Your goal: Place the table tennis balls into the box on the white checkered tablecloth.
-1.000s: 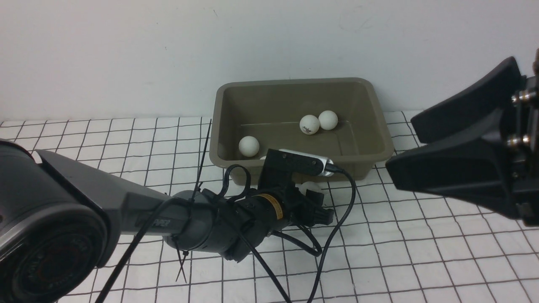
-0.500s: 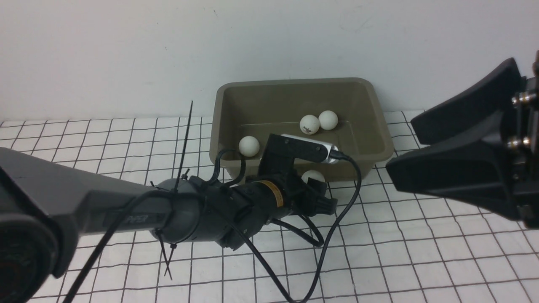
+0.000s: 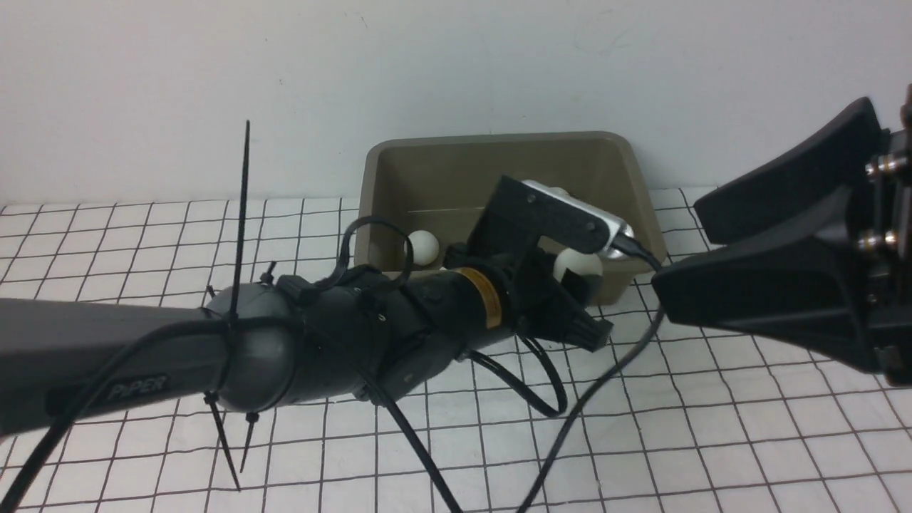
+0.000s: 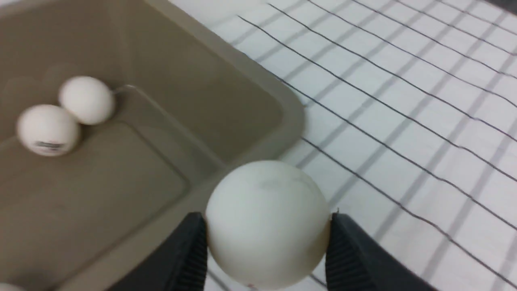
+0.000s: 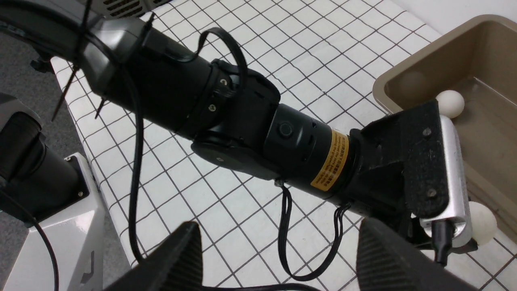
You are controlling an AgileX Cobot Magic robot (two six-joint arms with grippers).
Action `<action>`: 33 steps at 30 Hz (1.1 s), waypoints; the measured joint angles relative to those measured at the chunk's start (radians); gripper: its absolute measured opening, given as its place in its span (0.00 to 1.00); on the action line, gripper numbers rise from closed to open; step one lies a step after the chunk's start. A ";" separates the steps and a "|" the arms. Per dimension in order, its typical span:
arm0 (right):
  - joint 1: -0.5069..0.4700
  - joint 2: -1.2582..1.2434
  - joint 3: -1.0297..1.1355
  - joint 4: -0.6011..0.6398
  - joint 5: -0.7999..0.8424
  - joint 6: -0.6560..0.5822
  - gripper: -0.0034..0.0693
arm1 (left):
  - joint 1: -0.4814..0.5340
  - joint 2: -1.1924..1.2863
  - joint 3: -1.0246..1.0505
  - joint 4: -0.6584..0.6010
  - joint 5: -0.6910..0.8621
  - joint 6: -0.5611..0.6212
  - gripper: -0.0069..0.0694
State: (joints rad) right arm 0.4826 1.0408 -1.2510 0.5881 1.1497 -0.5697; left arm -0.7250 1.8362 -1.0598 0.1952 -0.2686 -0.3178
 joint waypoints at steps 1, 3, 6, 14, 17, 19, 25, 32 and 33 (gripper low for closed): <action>0.000 0.000 0.000 0.000 0.001 0.000 0.68 | 0.028 0.005 0.000 -0.001 -0.017 0.000 0.53; 0.000 0.000 0.000 0.000 0.002 0.000 0.68 | 0.090 0.022 0.000 -0.007 -0.049 0.000 0.53; 0.000 0.000 0.000 0.002 0.002 0.001 0.68 | 0.184 0.060 0.000 -0.003 -0.095 0.000 0.53; 0.000 0.000 0.000 0.002 0.002 0.001 0.68 | 0.351 0.138 -0.008 0.228 -0.252 -0.054 0.53; 0.000 0.000 0.000 0.003 0.002 0.001 0.68 | 0.388 0.154 -0.030 0.427 -0.263 -0.194 0.53; 0.000 0.000 0.000 0.003 0.002 0.001 0.68 | 0.394 0.155 -0.046 0.508 -0.272 -0.322 0.59; 0.000 0.000 0.000 0.003 0.002 0.001 0.68 | 0.394 0.100 -0.056 0.658 -0.299 -0.539 0.73; 0.000 -0.014 0.000 -0.073 -0.019 0.000 0.68 | 0.389 -0.099 -0.057 1.022 -0.097 -0.689 0.73; 0.000 -0.026 0.000 -0.113 -0.031 0.000 0.68 | 0.385 -0.128 -0.057 1.078 -0.051 -0.721 0.73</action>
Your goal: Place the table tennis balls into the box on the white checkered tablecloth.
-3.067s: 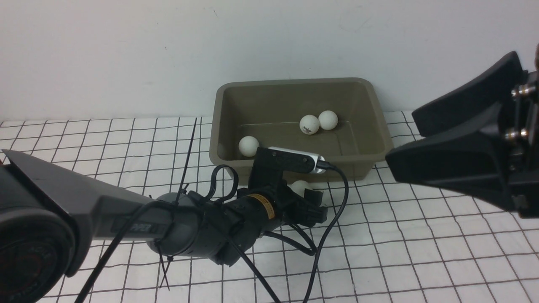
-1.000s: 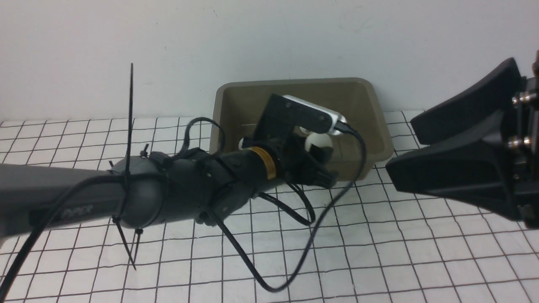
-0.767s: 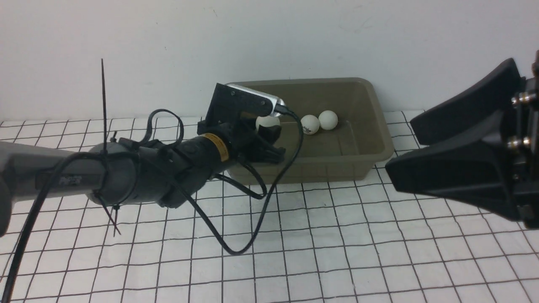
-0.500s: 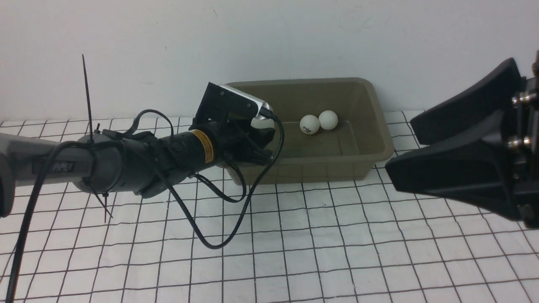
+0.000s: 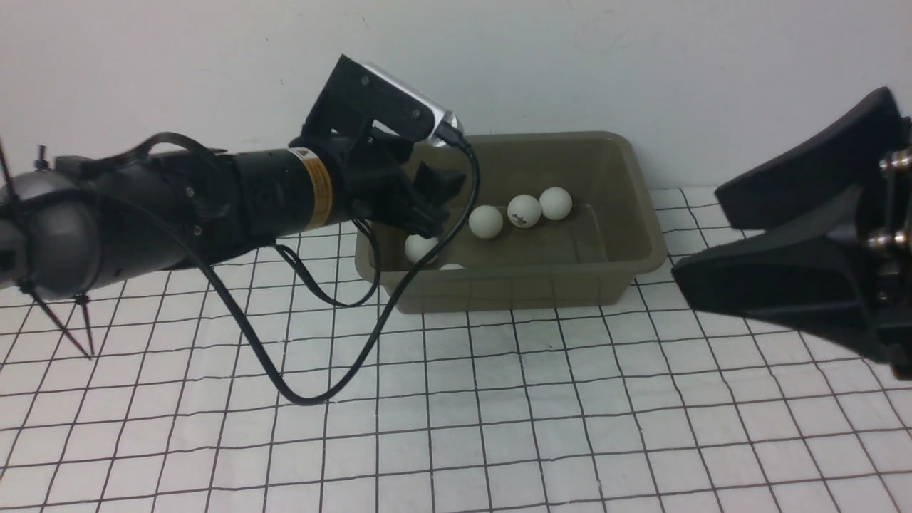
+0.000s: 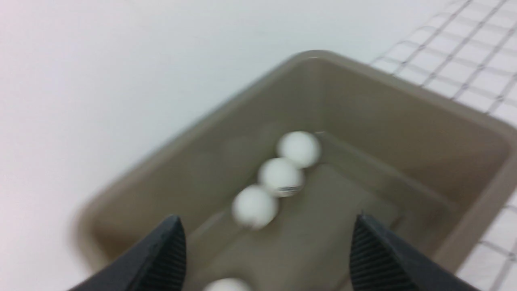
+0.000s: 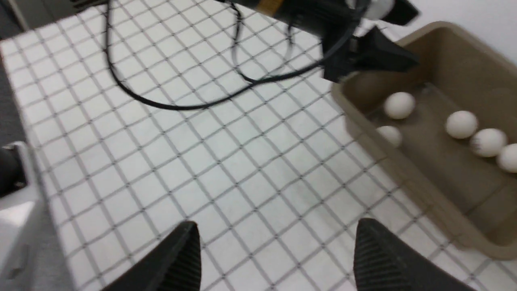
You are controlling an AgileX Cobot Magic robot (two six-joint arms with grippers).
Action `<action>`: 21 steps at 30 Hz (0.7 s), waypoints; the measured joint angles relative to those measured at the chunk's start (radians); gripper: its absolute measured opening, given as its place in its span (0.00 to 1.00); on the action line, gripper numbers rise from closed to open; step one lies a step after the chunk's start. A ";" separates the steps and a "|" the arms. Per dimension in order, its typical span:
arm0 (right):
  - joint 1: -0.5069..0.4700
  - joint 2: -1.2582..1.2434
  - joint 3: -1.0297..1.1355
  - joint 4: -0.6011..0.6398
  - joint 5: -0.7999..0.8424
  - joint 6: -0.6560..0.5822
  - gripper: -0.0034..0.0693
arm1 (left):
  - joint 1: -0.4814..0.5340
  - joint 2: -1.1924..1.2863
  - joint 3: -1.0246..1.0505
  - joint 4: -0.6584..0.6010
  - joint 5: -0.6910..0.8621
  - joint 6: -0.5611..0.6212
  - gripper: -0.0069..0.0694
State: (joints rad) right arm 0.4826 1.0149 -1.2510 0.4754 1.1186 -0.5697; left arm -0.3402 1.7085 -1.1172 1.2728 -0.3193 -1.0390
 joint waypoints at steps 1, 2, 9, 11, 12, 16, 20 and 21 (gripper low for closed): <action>0.000 -0.021 0.000 -0.058 -0.010 0.003 0.68 | 0.000 -0.028 0.000 0.052 0.039 -0.036 0.73; 0.000 -0.051 0.000 -0.122 -0.020 0.018 0.68 | 0.000 -0.053 0.000 0.101 0.072 -0.076 0.73; 0.000 -0.401 0.018 -0.467 -0.005 0.259 0.68 | 0.000 -0.189 0.000 0.374 0.155 -0.375 0.73; 0.000 -0.506 0.078 -0.509 -0.021 0.311 0.68 | 0.000 -0.203 0.000 0.419 0.155 -0.433 0.73; 0.000 -0.561 0.127 -0.529 -0.036 0.329 0.68 | 0.000 -0.207 0.000 0.449 0.155 -0.456 0.73; 0.000 -0.765 0.426 -0.572 -0.236 0.382 0.68 | 0.000 -0.208 0.001 0.479 0.154 -0.519 0.73; 0.000 -0.869 0.691 -0.581 -0.474 0.407 0.68 | 0.000 -0.208 0.002 0.482 0.154 -0.535 0.73; 0.000 -0.885 0.756 -0.586 -0.528 0.411 0.68 | -0.001 -0.208 0.002 0.482 0.153 -0.535 0.73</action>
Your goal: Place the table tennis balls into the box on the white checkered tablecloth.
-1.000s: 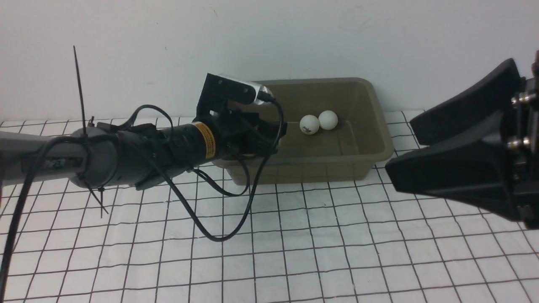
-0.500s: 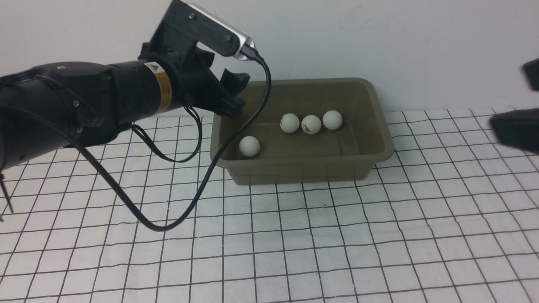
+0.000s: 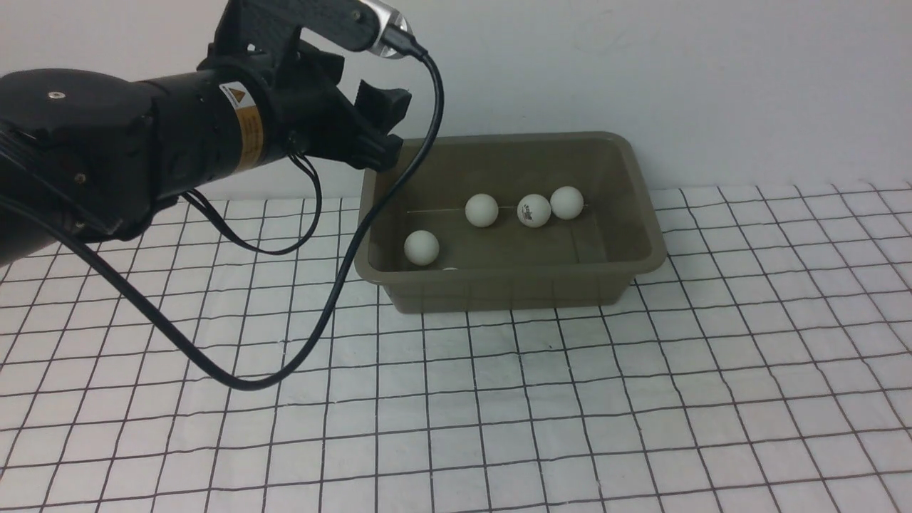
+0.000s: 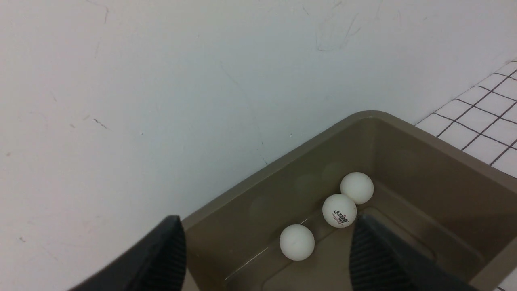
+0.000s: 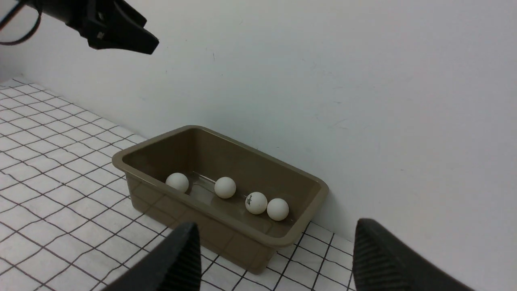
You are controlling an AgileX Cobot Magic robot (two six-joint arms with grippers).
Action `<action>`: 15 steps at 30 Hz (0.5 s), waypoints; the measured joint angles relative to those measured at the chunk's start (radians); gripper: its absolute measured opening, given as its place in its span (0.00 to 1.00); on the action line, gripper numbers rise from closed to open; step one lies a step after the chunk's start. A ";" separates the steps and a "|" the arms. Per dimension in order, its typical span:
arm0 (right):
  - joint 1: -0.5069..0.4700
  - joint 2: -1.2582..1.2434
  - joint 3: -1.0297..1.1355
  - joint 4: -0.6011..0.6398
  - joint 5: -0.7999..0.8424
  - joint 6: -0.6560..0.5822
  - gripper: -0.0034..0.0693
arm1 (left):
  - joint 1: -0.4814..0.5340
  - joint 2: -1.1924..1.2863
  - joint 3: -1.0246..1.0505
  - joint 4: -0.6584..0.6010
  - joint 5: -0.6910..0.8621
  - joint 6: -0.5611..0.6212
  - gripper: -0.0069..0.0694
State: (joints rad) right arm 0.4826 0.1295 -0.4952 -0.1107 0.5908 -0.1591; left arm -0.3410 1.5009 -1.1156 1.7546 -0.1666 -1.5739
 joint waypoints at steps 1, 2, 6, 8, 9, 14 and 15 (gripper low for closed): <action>0.000 -0.009 0.068 -0.005 -0.072 0.004 0.68 | 0.000 0.000 0.000 0.000 0.000 -0.001 0.73; 0.000 -0.011 0.094 -0.006 -0.103 0.004 0.68 | 0.000 0.000 0.000 0.000 0.000 -0.001 0.73; 0.000 -0.013 0.234 0.024 -0.293 0.033 0.68 | 0.000 0.000 0.000 0.002 -0.007 -0.002 0.73; 0.000 -0.013 0.271 0.071 -0.349 0.074 0.68 | 0.000 0.000 0.000 0.003 -0.014 -0.004 0.73; 0.000 -0.013 0.285 0.086 -0.371 0.090 0.68 | 0.000 0.000 0.000 0.003 -0.015 -0.004 0.73; 0.000 -0.013 0.346 0.118 -0.456 0.129 0.68 | 0.000 0.000 0.000 0.004 -0.020 -0.004 0.73; 0.000 -0.013 0.366 0.118 -0.471 0.130 0.68 | 0.000 0.000 0.000 0.004 -0.021 -0.004 0.73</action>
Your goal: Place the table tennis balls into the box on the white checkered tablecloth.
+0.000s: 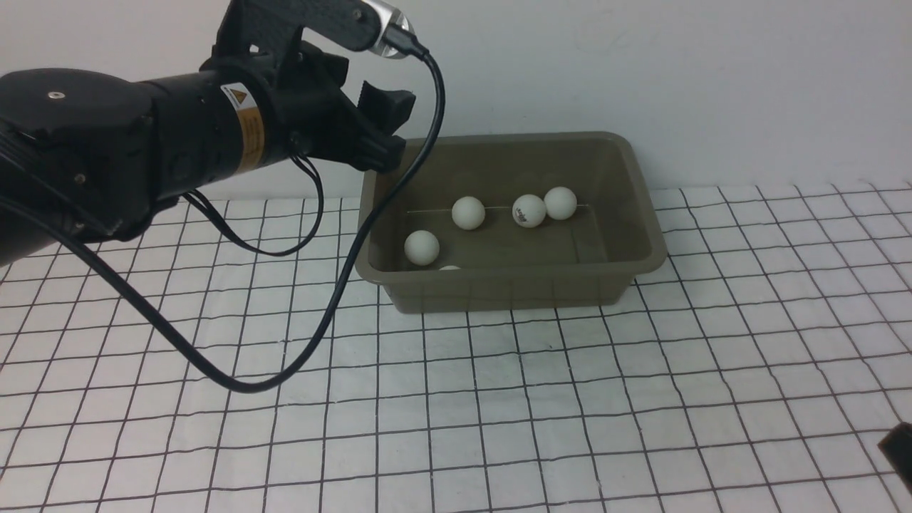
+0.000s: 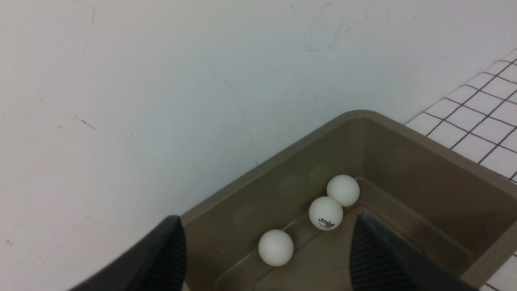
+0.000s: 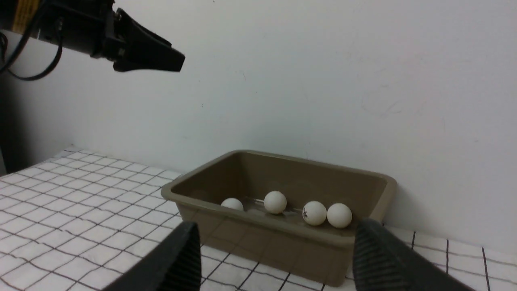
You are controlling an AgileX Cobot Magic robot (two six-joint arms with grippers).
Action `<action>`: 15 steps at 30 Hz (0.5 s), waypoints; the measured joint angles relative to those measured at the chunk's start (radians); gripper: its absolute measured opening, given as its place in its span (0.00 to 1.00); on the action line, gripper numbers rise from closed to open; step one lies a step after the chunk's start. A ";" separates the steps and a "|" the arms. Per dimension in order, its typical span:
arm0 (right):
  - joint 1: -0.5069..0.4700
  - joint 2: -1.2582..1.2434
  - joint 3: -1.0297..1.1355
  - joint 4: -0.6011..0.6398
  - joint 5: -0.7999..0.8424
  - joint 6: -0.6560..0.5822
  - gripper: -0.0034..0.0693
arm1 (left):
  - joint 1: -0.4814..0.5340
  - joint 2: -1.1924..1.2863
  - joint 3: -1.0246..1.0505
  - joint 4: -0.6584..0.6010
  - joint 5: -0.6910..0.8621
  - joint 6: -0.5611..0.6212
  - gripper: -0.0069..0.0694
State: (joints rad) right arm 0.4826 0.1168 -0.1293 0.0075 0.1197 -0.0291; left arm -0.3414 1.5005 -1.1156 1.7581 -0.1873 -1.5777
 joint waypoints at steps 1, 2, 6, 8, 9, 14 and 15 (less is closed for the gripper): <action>0.000 0.000 0.014 -0.001 -0.001 0.003 0.68 | 0.000 0.000 0.000 0.000 0.000 0.000 0.73; 0.000 0.000 0.027 -0.007 0.004 0.005 0.68 | 0.000 0.000 0.000 0.000 0.000 0.000 0.73; 0.000 0.000 0.036 -0.080 0.071 0.006 0.68 | 0.000 0.000 0.000 0.000 -0.001 0.000 0.73; 0.000 0.000 0.037 -0.117 0.105 0.006 0.68 | 0.000 0.000 0.000 0.000 -0.003 0.000 0.73; 0.000 0.000 0.037 -0.128 0.123 0.007 0.68 | 0.000 0.000 0.000 0.000 -0.004 0.000 0.73; 0.000 0.000 0.037 -0.148 0.178 0.014 0.68 | 0.000 0.000 0.000 0.000 -0.007 0.000 0.73; 0.000 0.000 0.037 -0.149 0.183 0.014 0.68 | 0.000 0.000 0.000 0.000 -0.008 0.000 0.73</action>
State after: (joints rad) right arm 0.4826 0.1168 -0.0922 -0.1417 0.3024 -0.0148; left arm -0.3414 1.5005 -1.1156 1.7581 -0.1955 -1.5777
